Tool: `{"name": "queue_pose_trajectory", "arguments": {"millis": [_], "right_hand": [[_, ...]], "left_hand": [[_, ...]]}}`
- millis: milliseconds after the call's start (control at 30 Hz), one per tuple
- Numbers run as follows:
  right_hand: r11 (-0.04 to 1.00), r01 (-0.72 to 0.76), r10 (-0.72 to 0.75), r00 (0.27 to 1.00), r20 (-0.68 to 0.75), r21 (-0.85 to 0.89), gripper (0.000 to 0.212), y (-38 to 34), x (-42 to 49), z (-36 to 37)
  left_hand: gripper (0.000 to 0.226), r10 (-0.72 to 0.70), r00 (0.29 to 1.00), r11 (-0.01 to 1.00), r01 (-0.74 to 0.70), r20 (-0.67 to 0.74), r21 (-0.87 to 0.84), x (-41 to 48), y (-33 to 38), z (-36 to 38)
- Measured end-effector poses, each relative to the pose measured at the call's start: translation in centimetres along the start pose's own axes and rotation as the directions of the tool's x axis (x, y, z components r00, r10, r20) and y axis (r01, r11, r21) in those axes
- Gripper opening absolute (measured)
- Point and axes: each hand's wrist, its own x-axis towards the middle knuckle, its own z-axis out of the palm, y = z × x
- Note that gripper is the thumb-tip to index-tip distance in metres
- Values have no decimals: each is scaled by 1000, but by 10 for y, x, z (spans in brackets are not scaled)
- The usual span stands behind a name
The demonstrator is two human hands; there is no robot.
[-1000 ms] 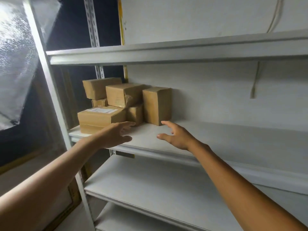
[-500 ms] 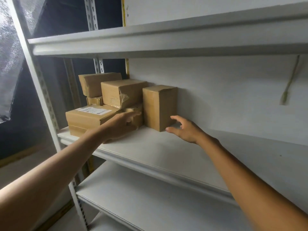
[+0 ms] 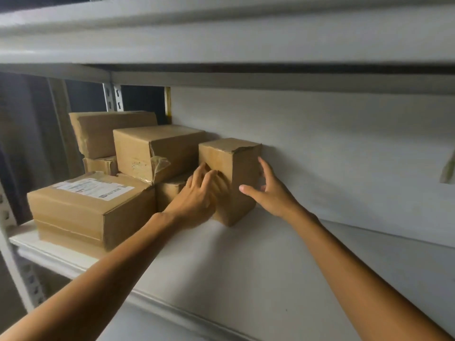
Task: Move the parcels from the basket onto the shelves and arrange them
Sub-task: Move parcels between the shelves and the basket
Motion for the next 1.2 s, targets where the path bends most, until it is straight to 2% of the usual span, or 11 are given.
{"name": "queue_pose_trajectory", "arguments": {"millis": [67, 200, 333, 433, 500, 567, 633, 733, 833, 1033, 1200], "right_hand": [[999, -9, 11, 999, -42, 44, 99, 4, 10, 8], [995, -20, 32, 991, -127, 99, 107, 12, 17, 24], [990, -4, 27, 987, -157, 141, 116, 15, 14, 28], [970, -3, 60, 972, -229, 243, 100, 16, 14, 22], [973, -23, 83, 965, -250, 231, 90, 17, 11, 14], [984, -33, 76, 966, -246, 177, 82, 20, 6, 9], [988, -32, 68, 968, -241, 149, 78, 21, 1, 7], [992, -23, 54, 966, -252, 123, 76, 21, -1, 8], [983, -44, 94, 955, -280, 177, 70, 21, -6, 9], [956, -115, 209, 911, -355, 269, 35, 29, -41, -26], [957, -81, 208, 860, -466, 278, 44, 33, -87, -57]], "left_hand": [[68, 13, 996, 1000, -13, -83, 3, 5, -1, 3], [74, 48, 989, 999, -48, -138, 1, 8, -5, 11], [58, 237, 931, 969, -247, -276, -2, 7, -7, 13], [51, 314, 876, 945, -327, -366, 27, 14, 1, 16], [61, 211, 880, 951, -286, -426, -120, 20, 11, 24], [72, -3, 914, 907, -168, -405, -387, 23, 18, 32], [71, -140, 940, 837, -56, -311, -544, 24, 17, 41], [50, -119, 963, 847, -29, -242, -530, 23, 11, 48], [56, -120, 965, 800, -46, -235, -598, 17, 18, 44], [64, -148, 950, 776, -61, -275, -628, 0, 63, 38], [59, -68, 979, 753, -77, -195, -653, -19, 115, 38]]}}
